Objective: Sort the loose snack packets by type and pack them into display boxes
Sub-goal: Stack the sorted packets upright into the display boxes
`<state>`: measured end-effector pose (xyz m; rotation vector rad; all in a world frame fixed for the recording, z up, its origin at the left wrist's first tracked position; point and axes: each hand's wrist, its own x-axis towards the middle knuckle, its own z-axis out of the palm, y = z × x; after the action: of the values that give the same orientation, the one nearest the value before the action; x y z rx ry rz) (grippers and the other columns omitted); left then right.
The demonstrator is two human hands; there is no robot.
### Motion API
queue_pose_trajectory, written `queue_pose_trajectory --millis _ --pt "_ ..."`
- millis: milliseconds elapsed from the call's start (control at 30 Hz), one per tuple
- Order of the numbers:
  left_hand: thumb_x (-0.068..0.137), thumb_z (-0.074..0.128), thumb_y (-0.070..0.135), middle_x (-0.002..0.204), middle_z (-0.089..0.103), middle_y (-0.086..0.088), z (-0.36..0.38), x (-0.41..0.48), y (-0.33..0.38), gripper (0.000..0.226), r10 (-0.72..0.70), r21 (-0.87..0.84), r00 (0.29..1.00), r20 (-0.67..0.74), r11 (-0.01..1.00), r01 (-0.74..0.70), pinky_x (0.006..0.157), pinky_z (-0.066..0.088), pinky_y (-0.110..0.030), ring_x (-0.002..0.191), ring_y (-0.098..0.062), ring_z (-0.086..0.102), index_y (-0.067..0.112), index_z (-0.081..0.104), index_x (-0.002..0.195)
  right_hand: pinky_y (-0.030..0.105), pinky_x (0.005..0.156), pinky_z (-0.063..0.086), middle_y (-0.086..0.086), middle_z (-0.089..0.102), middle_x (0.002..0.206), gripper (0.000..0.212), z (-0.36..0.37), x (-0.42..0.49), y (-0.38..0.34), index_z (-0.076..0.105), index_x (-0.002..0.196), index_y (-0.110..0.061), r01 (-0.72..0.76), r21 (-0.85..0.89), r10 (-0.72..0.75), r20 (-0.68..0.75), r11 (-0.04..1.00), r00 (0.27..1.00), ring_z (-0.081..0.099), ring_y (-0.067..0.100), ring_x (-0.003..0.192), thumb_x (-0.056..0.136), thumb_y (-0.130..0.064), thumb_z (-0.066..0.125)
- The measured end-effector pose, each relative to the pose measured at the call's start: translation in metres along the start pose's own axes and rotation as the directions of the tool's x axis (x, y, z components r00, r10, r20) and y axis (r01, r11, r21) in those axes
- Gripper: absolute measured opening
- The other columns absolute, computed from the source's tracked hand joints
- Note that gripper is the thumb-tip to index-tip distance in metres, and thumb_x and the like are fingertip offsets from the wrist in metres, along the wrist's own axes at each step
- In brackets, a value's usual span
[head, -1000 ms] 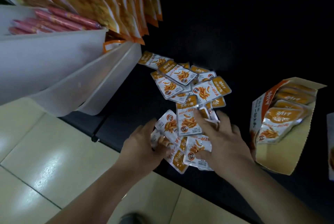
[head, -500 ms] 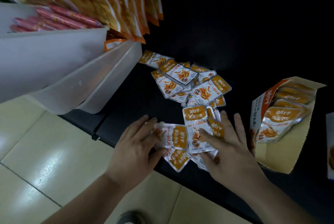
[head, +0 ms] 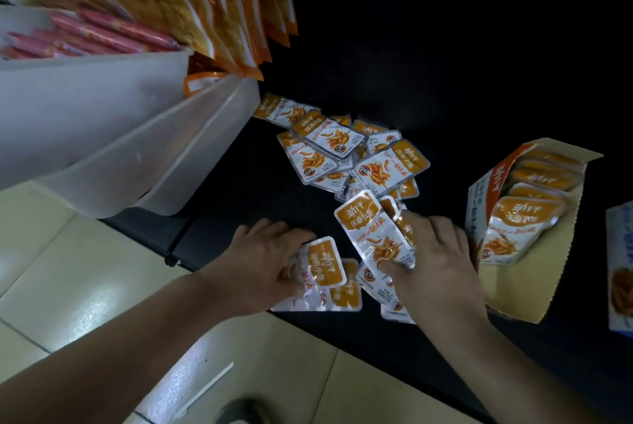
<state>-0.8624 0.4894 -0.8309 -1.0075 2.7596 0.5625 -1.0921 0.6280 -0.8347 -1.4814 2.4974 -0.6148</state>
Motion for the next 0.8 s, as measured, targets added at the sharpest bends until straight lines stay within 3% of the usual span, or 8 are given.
queue_pose_trajectory --millis 133,200,300,367,467,533,600,800 --pt "0.083 0.069 0.049 0.106 0.053 0.013 -0.006 -0.008 -0.006 0.036 -0.15 -0.081 0.988 -0.031 0.986 0.147 0.088 0.043 -0.036 0.107 -0.017 0.052 0.029 0.058 0.11 0.042 0.083 0.053 0.007 0.054 0.127 0.088 0.001 0.001 -0.005 0.056 0.141 -0.016 0.106 -0.05 -0.109 -0.066 0.993 0.992 0.056 0.034 0.112 0.063 -0.012 0.096" --pt "0.087 0.07 0.039 0.099 0.057 0.014 -0.01 -0.017 -0.004 0.022 -0.269 -0.253 0.961 -0.063 0.936 0.246 0.08 0.05 -0.033 0.097 -0.014 0.06 0.027 0.058 0.101 0.037 0.084 0.052 0.002 0.048 0.134 0.086 -0.001 0.004 -0.006 0.052 0.145 -0.021 0.106 -0.005 -0.106 -0.054 0.994 0.993 0.057 0.031 0.115 0.069 -0.006 0.091" --pt "0.092 0.074 0.025 0.094 0.075 0.012 -0.013 -0.028 0.009 0.016 -0.489 -0.69 0.872 -0.015 0.637 0.345 0.07 0.056 -0.023 0.083 -0.002 0.072 0.027 0.062 0.102 0.022 0.085 0.048 -0.011 0.032 0.145 0.091 -0.002 0.008 -0.008 0.037 0.153 -0.034 -0.044 0.233 0.041 0.02 0.971 0.999 0.05 0.007 0.117 0.081 -0.003 0.083" --pt "0.095 0.072 0.018 0.098 0.078 0.01 -0.008 -0.029 0.027 0.018 -0.559 -0.855 0.829 0.03 0.415 0.311 0.077 0.062 -0.033 0.086 -0.005 0.075 0.028 0.065 0.108 0.016 0.086 0.043 -0.012 0.028 0.151 0.096 0.0 0.01 -0.007 0.028 0.158 -0.035 -0.193 0.368 0.171 0.091 0.909 0.981 0.043 0.001 0.117 0.083 -0.008 0.083" --pt "0.102 0.064 0.02 0.101 0.079 0.006 0.003 -0.011 0.06 0.014 -0.589 -0.946 0.797 0.134 0.164 0.281 0.083 0.063 -0.047 0.09 -0.015 0.077 0.028 0.065 0.112 0.035 0.105 0.046 -0.005 0.027 0.159 0.106 0.004 0.008 -0.007 0.021 0.162 -0.027 -0.275 0.356 0.252 0.11 0.893 0.961 0.038 0.017 0.141 0.08 -0.023 0.088" --pt "0.103 0.061 0.023 0.098 0.078 0.006 0.006 0.01 0.077 0.008 -0.602 -0.931 0.786 0.139 0.19 0.311 0.076 0.063 -0.035 0.086 -0.01 0.076 0.027 0.066 0.108 0.046 0.115 0.039 0.001 0.026 0.162 0.109 0.005 0.004 -0.008 0.018 0.163 -0.022 -0.325 0.342 0.299 0.128 0.882 0.945 0.03 0.024 0.149 0.08 -0.028 0.088" --pt "0.099 0.064 0.024 0.094 0.076 0.008 0.006 0.027 0.089 0.004 -0.61 -0.877 0.783 0.119 0.305 0.371 0.064 0.057 -0.022 0.081 -0.005 0.073 0.026 0.066 0.102 0.043 0.117 0.033 0.005 0.026 0.163 0.108 0.005 0.0 -0.009 0.017 0.163 -0.018 -0.365 0.345 0.339 0.136 0.865 0.931 0.026 0.026 0.151 0.081 -0.026 0.086" --pt "0.089 0.075 0.025 0.069 0.069 0.01 0.006 0.038 0.105 0.017 -0.629 -0.805 0.775 0.07 0.423 0.416 0.049 0.05 -0.02 0.064 0.002 0.066 0.021 0.064 0.077 0.044 0.112 0.038 0.01 0.045 0.148 0.1 0.004 -0.005 -0.005 0.017 0.163 -0.016 -0.414 0.353 0.403 0.108 0.839 0.909 0.04 0.031 0.14 0.085 -0.019 0.08"
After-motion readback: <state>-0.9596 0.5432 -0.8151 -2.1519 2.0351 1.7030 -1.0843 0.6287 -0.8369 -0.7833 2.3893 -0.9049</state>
